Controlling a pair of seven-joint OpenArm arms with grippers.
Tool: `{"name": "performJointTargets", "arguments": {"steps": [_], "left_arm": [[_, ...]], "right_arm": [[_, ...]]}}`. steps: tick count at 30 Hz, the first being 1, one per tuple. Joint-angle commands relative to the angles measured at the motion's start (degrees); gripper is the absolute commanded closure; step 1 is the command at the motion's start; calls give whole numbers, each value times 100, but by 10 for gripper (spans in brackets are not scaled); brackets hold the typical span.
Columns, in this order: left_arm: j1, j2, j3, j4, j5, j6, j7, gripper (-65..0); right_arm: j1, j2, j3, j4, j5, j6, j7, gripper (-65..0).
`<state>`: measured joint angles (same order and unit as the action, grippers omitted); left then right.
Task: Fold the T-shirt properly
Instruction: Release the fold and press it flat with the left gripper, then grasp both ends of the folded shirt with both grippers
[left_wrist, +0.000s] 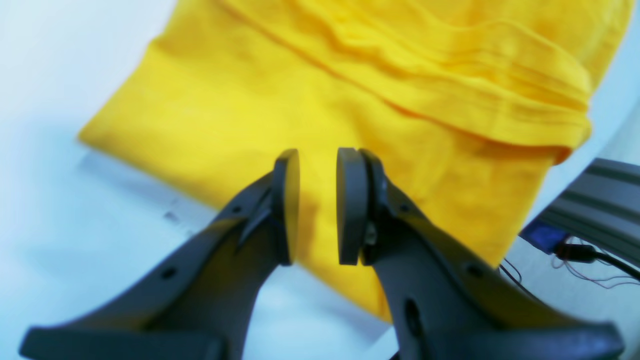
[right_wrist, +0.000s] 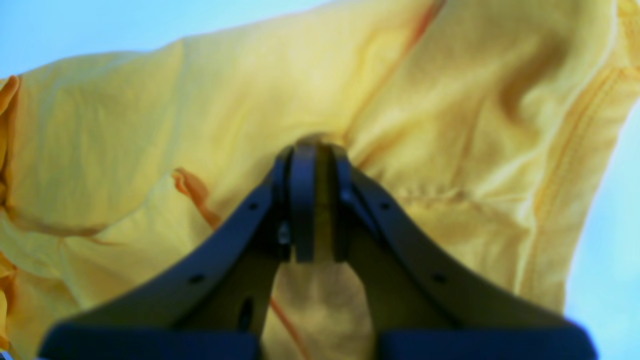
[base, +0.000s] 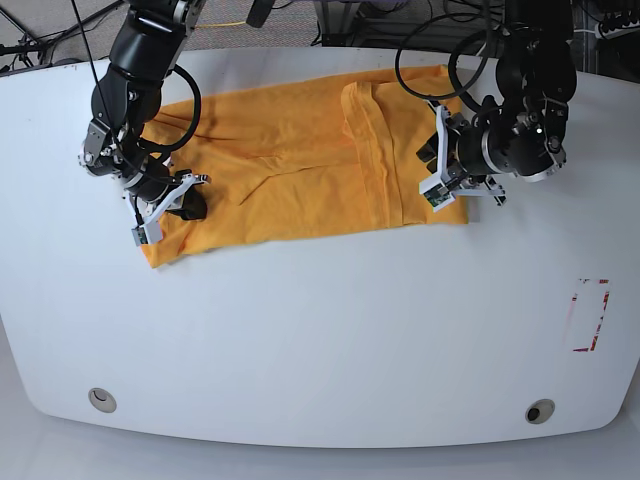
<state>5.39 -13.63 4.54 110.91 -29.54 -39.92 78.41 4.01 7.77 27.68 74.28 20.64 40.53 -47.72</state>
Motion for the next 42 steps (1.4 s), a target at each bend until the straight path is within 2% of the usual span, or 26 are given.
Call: {"name": "performJointTargets", "arguments": {"steps": [1,9,13,19,24,26,28,31,32,34,38,40,42], "left_arm": [[-60,-22,351,60,-57,-8,-57,-107],[-33,-83,1590,60,-57,-8,159,-107],[-24,-628,1801,69,-92,-8,159,-107],[169,-1165,1256,324,-171,-8,159,-107],[99,-1217,219,315,-549,-8,23,-107],[99,-1156,-124,289,-532,-8,14,-107],[99,-910,-440,236,-391,-8,14,-107],[213,-804,-528,201,-145,-8,14,-107],[318,-804,-519,201,-31,-8,5,-107],[397,-787,-519,192,13,-8,-30,-107],[696,-637,-519,227,22,-8,-347,-107],[749,-611,-511,192,22,-8,-461,-107],[749,-426,-511,183,40,-8,-646,-107]], "right_arm": [[-63,1,-39,-48,-451,-53,-533,-51],[-27,1,-39,-48,-451,-53,-542,-51],[-10,1,-30,-57,-451,-53,-542,-51],[104,27,5,-21,-425,-53,-735,-51],[263,10,208,277,-416,-53,-973,-60],[263,1,216,506,-407,-53,-1210,-101],[271,1,216,787,-407,-53,-1403,-181],[280,-17,216,1288,-372,-53,-1632,-300],[280,-34,243,1508,-240,-53,-1825,-344],[280,-43,427,1693,15,-53,-2019,-390],[359,1,972,1807,973,-53,-2590,-499],[359,10,1298,1790,1246,-53,-2757,-526],[368,133,1632,1763,1509,-53,-2836,-541]]}}
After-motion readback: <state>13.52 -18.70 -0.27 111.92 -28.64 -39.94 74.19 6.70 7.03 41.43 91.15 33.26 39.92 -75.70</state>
